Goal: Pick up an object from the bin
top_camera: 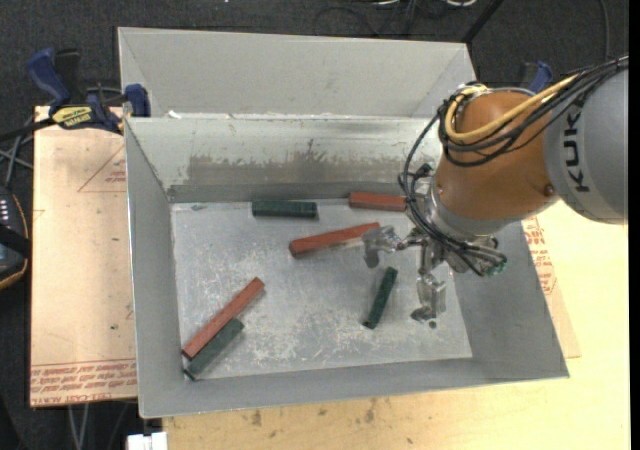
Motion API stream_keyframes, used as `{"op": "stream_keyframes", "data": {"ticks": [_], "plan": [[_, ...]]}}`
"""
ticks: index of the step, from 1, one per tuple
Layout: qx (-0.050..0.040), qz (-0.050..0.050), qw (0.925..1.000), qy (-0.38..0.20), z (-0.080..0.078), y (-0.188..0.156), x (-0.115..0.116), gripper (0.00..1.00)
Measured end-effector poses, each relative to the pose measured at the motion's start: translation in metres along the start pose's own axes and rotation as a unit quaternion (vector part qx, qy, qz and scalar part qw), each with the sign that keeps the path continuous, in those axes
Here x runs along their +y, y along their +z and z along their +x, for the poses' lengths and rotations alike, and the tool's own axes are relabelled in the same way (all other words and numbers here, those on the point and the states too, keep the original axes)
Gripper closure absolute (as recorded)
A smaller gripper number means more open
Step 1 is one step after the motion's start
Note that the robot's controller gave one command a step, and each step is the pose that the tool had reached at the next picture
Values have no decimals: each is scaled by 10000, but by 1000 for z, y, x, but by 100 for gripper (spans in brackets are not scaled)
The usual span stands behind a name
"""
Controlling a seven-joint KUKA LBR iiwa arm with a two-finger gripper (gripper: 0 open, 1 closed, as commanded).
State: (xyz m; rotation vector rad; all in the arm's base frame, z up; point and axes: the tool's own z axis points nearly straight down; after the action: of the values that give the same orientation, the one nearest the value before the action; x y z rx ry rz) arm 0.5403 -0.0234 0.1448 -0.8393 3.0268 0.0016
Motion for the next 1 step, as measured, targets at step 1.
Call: {"op": "stream_keyframes", "data": {"ticks": [1], "plan": [[-12,11,9850,-1725,5,61,-6,0]]}}
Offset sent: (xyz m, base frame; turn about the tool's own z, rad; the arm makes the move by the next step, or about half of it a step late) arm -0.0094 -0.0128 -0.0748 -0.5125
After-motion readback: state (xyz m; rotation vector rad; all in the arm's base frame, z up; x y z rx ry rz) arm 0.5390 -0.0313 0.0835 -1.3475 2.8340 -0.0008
